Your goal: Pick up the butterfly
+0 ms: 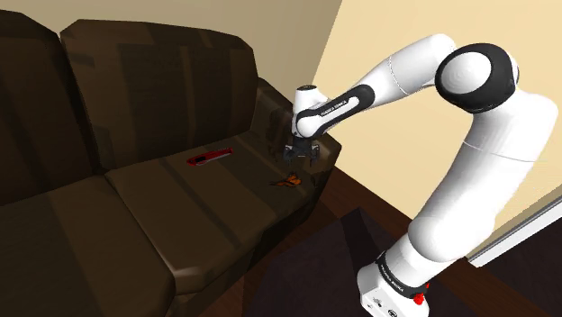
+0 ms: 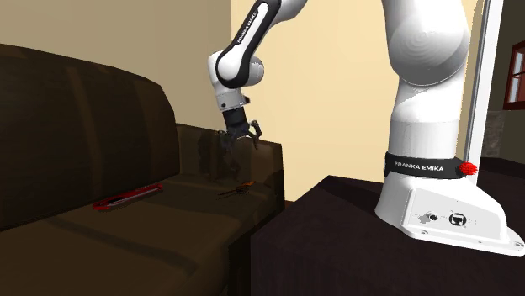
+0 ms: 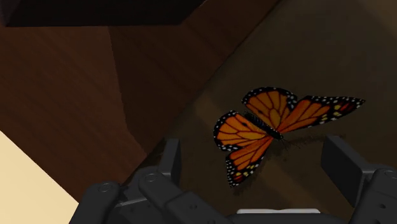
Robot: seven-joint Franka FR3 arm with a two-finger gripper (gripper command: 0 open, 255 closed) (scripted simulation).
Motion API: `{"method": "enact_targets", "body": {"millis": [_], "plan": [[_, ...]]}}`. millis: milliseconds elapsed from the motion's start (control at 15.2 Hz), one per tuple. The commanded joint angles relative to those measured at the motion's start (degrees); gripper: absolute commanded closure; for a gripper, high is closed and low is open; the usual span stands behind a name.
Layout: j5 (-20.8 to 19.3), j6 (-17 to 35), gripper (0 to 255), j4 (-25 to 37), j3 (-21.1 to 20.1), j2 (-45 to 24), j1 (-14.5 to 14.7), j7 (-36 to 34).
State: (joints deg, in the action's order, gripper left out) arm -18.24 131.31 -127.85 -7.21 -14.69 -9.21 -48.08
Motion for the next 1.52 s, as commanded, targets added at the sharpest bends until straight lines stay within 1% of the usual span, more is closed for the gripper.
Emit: {"method": "enact_targets", "body": {"millis": [0, 264, 594, 1056, 1188, 1254, 1452], "plan": [[-1.51, 0.77, 0, 3.54, 1.13, -4.73, 0.19, -2.86], [-3.31, 1.92, 0, 10.24, 3.71, -13.19, 0.49, -7.15], [-3.92, 2.30, 0, 19.47, 6.63, -23.27, 0.50, -11.06], [-4.67, 5.24, 0, 21.16, 7.20, -28.00, 0.82, -12.23], [-4.73, 5.47, 0, 21.32, 7.24, -28.40, 0.85, -12.33], [-4.75, 5.55, 255, 21.32, 7.27, -28.46, 0.81, -12.30], [-4.77, 5.60, 255, 21.37, 7.29, -28.56, 0.81, -12.31]]}}
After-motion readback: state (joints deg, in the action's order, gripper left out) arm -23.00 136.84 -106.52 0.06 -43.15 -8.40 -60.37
